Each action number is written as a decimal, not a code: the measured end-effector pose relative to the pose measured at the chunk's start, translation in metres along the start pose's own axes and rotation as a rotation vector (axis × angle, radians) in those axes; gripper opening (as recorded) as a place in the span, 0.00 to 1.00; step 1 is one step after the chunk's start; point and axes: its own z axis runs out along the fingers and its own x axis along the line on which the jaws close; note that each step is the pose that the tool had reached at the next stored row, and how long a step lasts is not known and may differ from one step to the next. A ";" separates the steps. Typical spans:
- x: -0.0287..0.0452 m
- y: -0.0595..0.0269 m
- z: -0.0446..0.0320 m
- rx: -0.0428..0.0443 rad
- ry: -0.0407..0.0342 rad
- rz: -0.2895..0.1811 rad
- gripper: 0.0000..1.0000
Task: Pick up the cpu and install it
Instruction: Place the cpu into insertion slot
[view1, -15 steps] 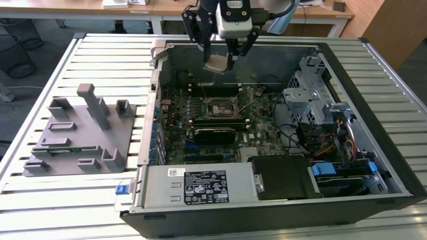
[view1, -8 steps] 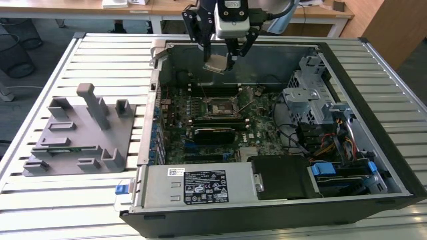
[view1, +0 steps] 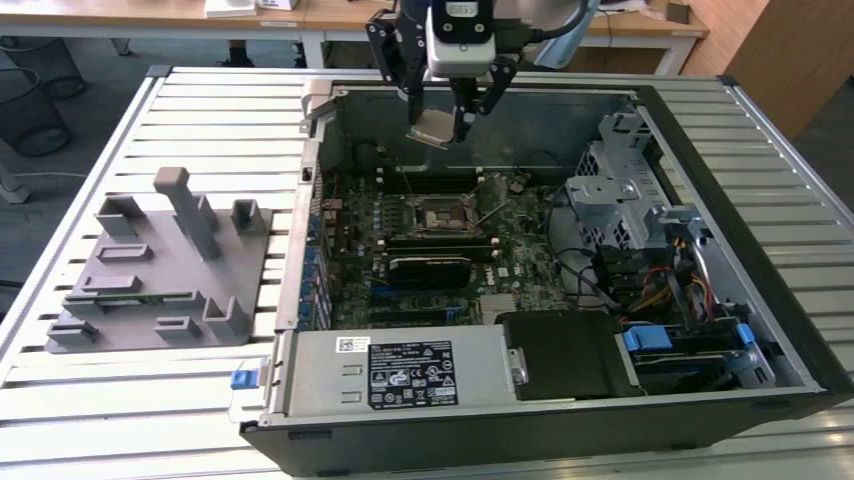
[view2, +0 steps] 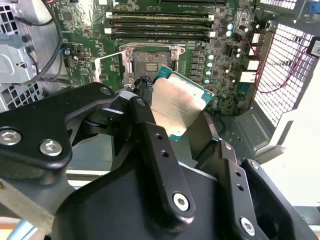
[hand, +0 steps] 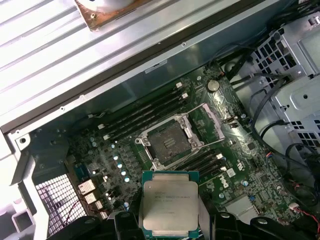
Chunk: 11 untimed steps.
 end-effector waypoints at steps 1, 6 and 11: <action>0.0000 0.0000 0.0000 -0.0001 -0.0004 0.004 0.53; 0.0000 0.0000 0.0002 -0.0006 -0.0023 0.030 0.53; 0.0000 -0.0001 0.0011 -0.0018 -0.0069 0.091 0.53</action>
